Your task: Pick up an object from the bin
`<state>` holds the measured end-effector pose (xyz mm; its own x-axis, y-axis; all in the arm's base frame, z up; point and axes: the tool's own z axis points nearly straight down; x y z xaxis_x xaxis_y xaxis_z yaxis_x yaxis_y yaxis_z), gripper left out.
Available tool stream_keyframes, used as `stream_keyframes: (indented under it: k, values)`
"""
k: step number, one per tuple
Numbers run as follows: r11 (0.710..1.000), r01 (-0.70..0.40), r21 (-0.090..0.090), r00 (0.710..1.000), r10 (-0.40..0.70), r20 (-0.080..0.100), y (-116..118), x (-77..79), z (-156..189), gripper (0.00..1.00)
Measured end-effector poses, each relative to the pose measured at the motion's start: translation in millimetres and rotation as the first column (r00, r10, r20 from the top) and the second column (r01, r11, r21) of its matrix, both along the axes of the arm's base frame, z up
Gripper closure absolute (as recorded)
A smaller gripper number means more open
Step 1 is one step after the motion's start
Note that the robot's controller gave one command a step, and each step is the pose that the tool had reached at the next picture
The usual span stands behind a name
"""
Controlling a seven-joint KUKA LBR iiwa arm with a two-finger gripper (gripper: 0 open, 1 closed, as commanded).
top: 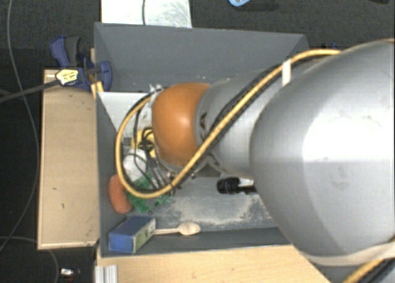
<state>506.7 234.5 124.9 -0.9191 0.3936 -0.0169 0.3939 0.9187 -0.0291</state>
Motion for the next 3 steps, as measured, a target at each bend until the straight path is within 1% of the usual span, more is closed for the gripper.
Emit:
stream_keyframes:
  k: [1,2,3]
  values:
    - [1.0,-0.001,0.001,1.0,0.001,-0.001,0.2,-0.4,17.6,1.0]
    - [1.0,-0.004,-0.002,1.0,0.004,-0.006,-0.6,-1.2,54.4,1.0]
    - [1.0,-0.006,-0.001,1.0,0.006,-0.003,-0.5,-0.1,84.5,1.0]
